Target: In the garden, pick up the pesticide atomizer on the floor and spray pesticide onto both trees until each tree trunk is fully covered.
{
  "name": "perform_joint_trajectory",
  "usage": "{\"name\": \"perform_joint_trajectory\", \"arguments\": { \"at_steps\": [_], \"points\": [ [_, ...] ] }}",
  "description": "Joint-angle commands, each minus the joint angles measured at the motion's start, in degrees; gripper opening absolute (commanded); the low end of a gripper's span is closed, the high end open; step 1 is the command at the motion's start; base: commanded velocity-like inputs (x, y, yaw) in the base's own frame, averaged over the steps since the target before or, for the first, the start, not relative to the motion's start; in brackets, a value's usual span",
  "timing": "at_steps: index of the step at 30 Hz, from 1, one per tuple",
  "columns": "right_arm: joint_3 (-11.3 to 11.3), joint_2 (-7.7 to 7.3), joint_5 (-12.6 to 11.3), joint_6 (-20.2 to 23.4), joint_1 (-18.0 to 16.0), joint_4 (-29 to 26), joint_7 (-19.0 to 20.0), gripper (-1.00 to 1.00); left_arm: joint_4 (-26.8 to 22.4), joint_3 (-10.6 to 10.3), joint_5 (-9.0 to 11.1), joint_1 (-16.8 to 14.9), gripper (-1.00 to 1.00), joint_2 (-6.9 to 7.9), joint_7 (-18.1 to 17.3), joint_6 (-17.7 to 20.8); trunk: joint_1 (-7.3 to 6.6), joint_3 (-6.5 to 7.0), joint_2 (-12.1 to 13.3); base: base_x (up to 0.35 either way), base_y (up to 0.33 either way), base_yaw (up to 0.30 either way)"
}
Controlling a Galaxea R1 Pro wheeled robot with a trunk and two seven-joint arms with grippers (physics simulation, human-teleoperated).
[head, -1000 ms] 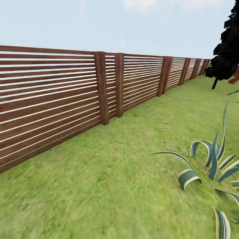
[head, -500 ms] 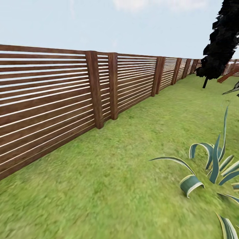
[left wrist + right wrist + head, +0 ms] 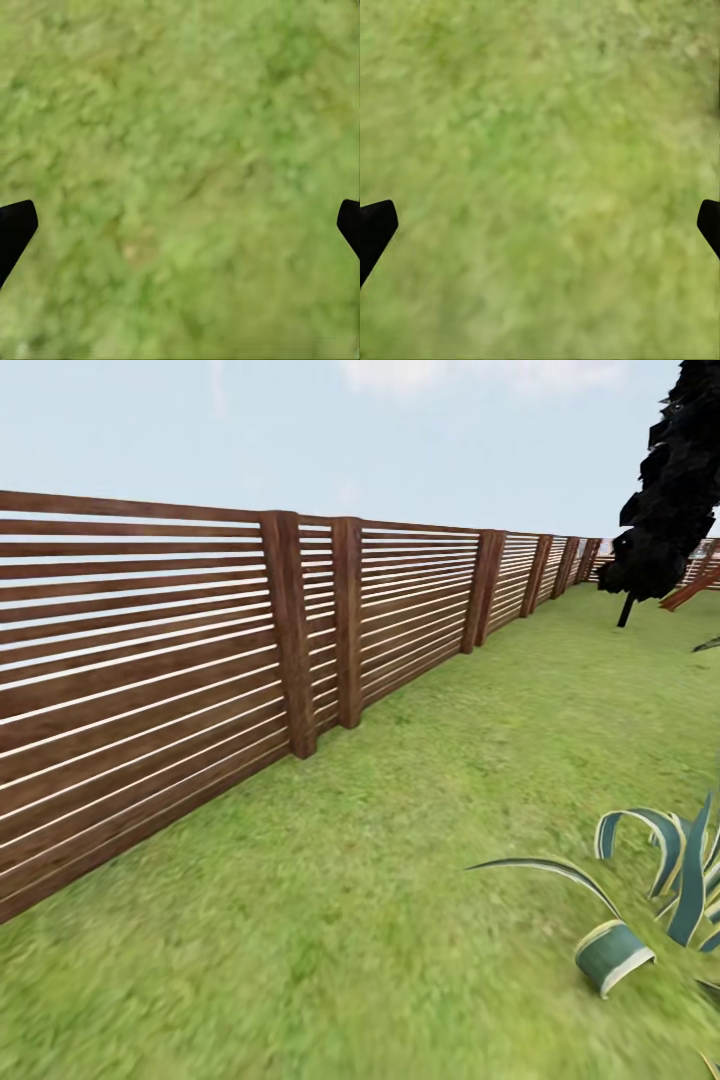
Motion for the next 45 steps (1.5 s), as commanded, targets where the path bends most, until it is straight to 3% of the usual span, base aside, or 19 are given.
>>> {"name": "perform_joint_trajectory", "arguments": {
  "at_steps": [1, 13, 45],
  "points": [
    [0.0, 0.00, 0.0, 0.0, 0.0, 0.0, 0.0, 1.00, 0.0, 0.0, 0.0, 0.0, 1.00, 0.00, 0.0, 0.0, 0.00, 0.00, 0.0, 0.334, 0.141, 0.000],
    [0.0, 0.00, -0.2, 0.0, 0.0, 0.0, 0.0, 1.00, 0.0, 0.0, 0.0, 0.0, 1.00, 0.00, 0.0, 0.0, 0.00, 0.00, 0.0, 0.334, 0.142, -0.014],
    [0.0, 0.00, -0.2, 0.0, 0.0, 0.0, 0.0, 1.00, 0.0, 0.0, 0.0, 0.0, 1.00, 0.00, 0.0, -0.1, 0.00, 0.00, 0.0, 0.334, 0.145, -0.240]
  ]
}}
